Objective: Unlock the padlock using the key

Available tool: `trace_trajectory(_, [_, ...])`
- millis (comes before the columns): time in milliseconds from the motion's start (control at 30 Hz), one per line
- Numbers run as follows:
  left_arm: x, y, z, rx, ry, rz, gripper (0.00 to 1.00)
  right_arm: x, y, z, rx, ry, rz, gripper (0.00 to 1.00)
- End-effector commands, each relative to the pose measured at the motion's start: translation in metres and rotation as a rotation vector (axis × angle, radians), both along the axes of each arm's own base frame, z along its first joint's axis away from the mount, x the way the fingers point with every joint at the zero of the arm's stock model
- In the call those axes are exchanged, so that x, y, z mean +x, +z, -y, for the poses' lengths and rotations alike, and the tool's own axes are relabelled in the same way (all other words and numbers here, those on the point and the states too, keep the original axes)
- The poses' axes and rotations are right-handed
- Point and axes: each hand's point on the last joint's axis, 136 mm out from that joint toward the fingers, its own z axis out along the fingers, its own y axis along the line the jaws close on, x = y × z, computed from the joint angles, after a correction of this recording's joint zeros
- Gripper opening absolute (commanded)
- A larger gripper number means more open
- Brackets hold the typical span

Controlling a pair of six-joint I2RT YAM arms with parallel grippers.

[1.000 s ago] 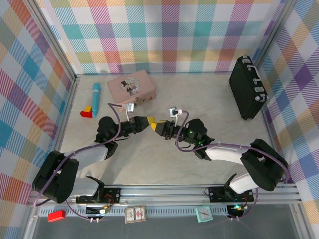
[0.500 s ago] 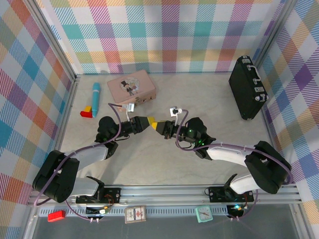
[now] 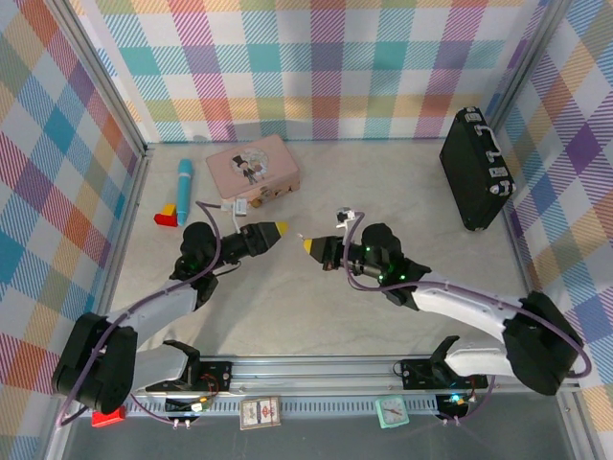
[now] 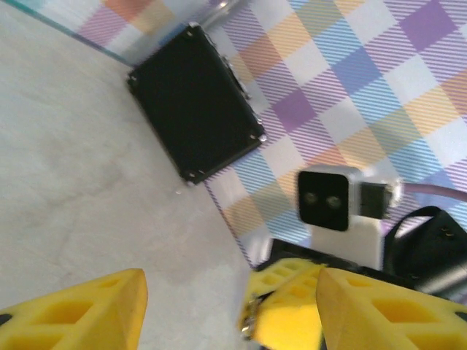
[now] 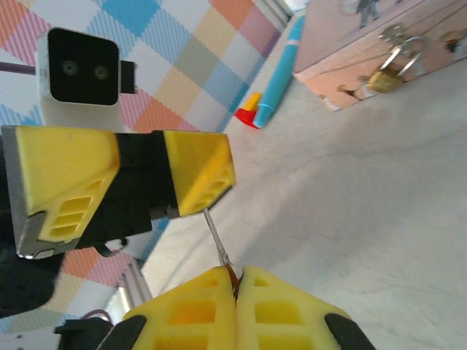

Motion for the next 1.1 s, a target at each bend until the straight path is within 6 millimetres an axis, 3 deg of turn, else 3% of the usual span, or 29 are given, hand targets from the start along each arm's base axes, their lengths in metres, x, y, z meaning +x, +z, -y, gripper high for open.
trace_trajectory(0, [0.012,-0.025,-0.019,0.162,0.128,-0.031,0.63,-0.003,-0.01,0.024,-0.181,-0.05,0.029,0.0])
trace_trajectory(167, [0.031,-0.065,-0.067,0.494,0.371,-0.209,0.63,-0.01,-0.01,0.052,-0.34,-0.075,0.076,0.0])
trace_trajectory(267, [0.026,-0.091,-0.096,0.717,0.447,-0.369,0.6,-0.014,-0.01,0.065,-0.432,-0.072,0.093,0.0])
trace_trajectory(433, [0.022,-0.097,-0.125,0.9,0.528,-0.41,0.6,-0.021,-0.01,0.083,-0.474,-0.085,0.172,0.0])
trace_trajectory(567, [0.031,-0.091,-0.128,1.034,0.554,-0.355,0.61,-0.024,-0.012,0.096,-0.493,-0.112,0.233,0.0])
trace_trajectory(700, [0.045,-0.091,-0.115,1.178,0.542,-0.289,0.67,-0.025,-0.019,0.109,-0.506,-0.148,0.284,0.0])
trace_trajectory(900, [0.087,-0.103,-0.098,1.333,0.524,-0.246,0.71,-0.029,-0.035,0.128,-0.495,-0.21,0.348,0.0])
trace_trajectory(1067, [0.125,-0.124,-0.092,1.459,0.556,-0.232,0.73,-0.034,-0.029,0.131,-0.431,-0.222,0.385,0.0])
